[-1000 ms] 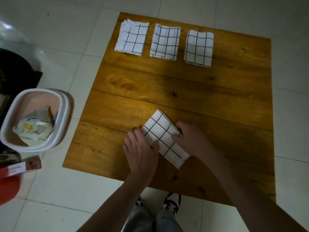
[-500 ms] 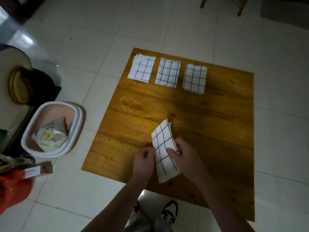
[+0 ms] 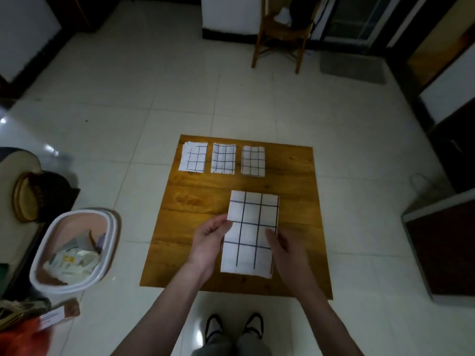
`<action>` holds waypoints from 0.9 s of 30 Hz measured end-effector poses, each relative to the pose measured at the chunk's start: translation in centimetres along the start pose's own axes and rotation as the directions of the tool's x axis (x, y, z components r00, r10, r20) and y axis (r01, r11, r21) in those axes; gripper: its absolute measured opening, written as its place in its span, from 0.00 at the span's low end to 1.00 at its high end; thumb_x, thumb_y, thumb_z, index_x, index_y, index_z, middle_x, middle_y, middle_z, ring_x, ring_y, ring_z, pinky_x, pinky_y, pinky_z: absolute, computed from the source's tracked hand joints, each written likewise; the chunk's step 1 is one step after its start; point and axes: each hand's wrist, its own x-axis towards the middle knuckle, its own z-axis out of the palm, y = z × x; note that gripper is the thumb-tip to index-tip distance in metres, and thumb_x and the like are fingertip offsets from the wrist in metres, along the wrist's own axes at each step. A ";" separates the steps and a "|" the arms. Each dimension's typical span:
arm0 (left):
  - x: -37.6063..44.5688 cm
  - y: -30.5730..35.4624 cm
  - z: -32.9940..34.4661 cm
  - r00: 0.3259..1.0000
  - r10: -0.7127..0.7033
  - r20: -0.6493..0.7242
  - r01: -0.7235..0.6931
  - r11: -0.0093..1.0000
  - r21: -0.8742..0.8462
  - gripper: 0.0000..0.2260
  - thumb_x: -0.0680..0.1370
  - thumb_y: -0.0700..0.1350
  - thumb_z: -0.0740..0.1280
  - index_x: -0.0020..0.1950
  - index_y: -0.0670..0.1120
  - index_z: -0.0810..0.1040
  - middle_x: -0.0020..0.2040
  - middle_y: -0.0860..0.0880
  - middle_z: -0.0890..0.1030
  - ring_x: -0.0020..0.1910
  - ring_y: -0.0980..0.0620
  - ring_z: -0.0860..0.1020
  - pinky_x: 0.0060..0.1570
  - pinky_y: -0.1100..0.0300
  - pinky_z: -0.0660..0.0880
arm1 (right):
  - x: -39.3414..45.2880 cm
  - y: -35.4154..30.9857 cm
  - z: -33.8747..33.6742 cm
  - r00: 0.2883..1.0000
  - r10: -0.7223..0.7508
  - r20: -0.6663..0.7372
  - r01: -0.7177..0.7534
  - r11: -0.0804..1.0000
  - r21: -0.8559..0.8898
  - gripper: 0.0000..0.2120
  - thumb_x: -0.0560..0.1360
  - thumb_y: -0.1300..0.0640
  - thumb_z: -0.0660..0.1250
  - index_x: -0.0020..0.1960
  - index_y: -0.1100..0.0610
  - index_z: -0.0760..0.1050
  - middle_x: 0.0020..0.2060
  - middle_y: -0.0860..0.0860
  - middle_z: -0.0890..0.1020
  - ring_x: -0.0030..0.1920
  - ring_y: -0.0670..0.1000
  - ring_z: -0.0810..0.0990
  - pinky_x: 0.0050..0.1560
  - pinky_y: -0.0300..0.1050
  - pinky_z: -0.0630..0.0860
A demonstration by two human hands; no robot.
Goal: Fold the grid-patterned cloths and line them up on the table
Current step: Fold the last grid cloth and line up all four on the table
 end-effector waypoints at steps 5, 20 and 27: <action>-2.7 3.6 2.2 0.987 0.110 0.121 -0.123 0.986 0.109 0.07 0.81 0.40 0.70 0.57 0.46 0.84 0.48 0.55 0.88 0.48 0.63 0.84 0.42 0.72 0.77 | -4.1 -2.5 -2.9 0.983 -0.014 -0.185 0.033 0.994 0.101 0.19 0.83 0.55 0.68 0.36 0.49 0.65 0.26 0.41 0.65 0.29 0.43 0.63 0.31 0.37 0.63; -8.5 5.3 15.8 0.892 0.221 0.394 -0.354 0.884 0.305 0.04 0.82 0.45 0.69 0.52 0.51 0.84 0.45 0.58 0.87 0.45 0.58 0.85 0.39 0.68 0.79 | -10.8 -1.4 -15.7 0.864 0.086 -0.496 0.107 0.931 0.349 0.08 0.81 0.55 0.71 0.47 0.59 0.80 0.29 0.45 0.69 0.34 0.46 0.67 0.39 0.40 0.66; -12.1 4.0 25.1 0.852 0.207 0.480 -0.341 0.916 0.210 0.05 0.82 0.41 0.69 0.53 0.45 0.85 0.35 0.54 0.84 0.34 0.59 0.81 0.35 0.68 0.76 | -12.2 2.0 -25.0 0.833 0.111 -0.542 0.120 0.920 0.373 0.05 0.80 0.56 0.71 0.47 0.57 0.81 0.28 0.44 0.67 0.32 0.46 0.65 0.38 0.41 0.66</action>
